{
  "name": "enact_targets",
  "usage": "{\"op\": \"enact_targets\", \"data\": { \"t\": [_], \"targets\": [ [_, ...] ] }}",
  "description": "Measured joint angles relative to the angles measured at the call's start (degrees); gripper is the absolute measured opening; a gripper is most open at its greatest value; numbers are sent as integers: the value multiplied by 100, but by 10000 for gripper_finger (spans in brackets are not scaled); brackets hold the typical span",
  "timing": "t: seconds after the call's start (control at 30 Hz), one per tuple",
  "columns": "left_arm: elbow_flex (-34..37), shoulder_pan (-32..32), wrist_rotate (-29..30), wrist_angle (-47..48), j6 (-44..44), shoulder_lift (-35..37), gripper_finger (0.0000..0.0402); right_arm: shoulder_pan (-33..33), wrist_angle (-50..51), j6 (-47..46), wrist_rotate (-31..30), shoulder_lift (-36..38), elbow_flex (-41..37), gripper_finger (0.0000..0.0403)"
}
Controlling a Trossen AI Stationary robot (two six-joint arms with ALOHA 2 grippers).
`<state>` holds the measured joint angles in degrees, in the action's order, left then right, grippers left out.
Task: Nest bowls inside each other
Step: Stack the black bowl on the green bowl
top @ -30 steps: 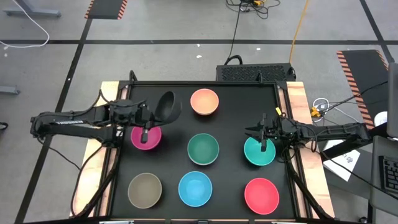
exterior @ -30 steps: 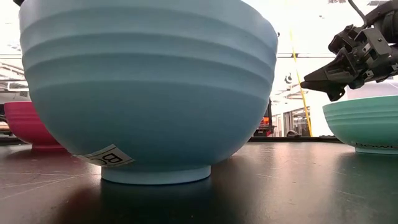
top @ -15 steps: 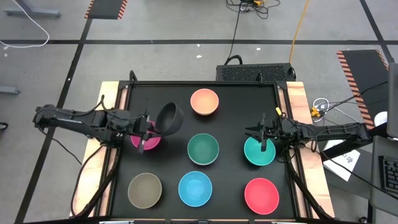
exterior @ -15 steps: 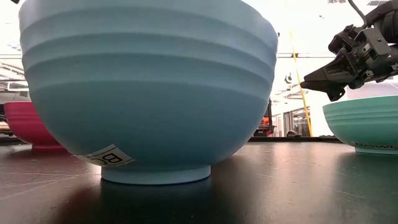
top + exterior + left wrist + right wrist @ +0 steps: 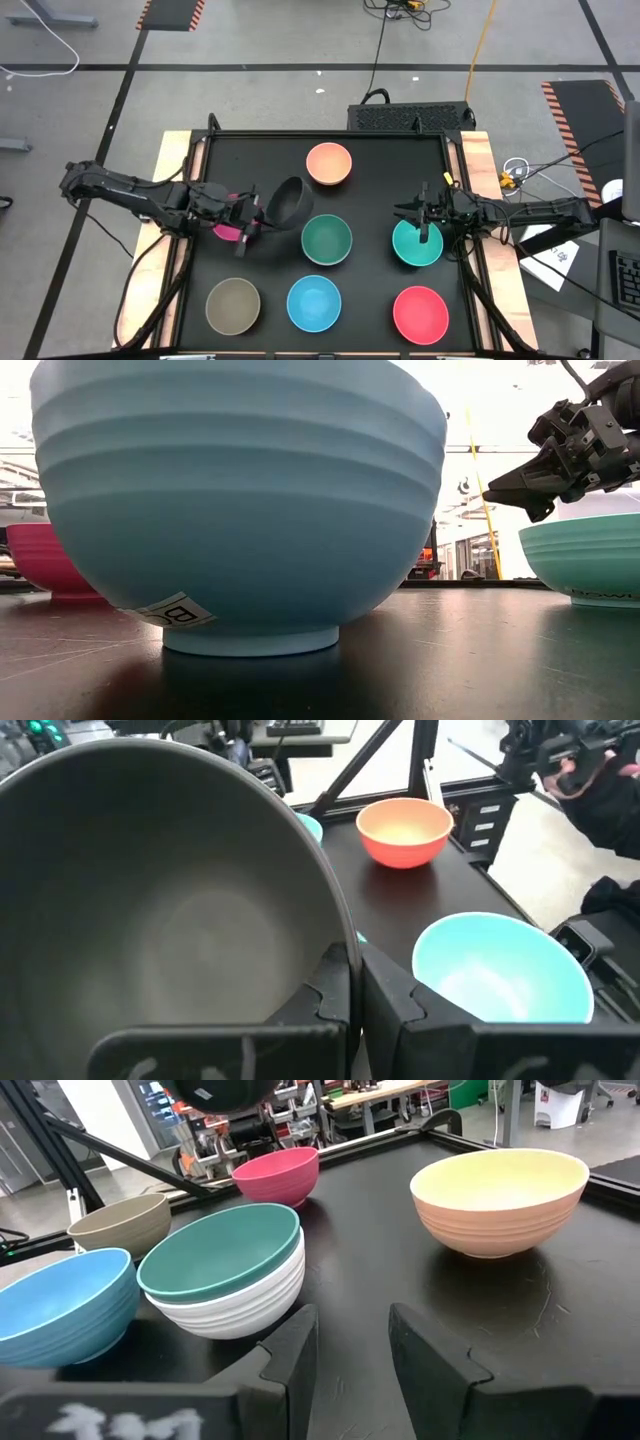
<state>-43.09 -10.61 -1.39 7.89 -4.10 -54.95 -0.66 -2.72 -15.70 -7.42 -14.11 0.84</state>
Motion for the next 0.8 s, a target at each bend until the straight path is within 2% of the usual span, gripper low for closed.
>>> {"op": "enact_targets", "data": {
  "t": [0.53,0.67,0.8],
  "targets": [
    [-1643,4,-52,812,-134,-2190,5,0,17,-11,2,-2,0,116],
    [-2162,1,-183,1166,-132,-2705,5,0,29,-11,2,-4,0,116],
    [-2803,-2,66,1878,-38,-3185,5,0,48,-16,4,-4,0,116]
  ]
}}
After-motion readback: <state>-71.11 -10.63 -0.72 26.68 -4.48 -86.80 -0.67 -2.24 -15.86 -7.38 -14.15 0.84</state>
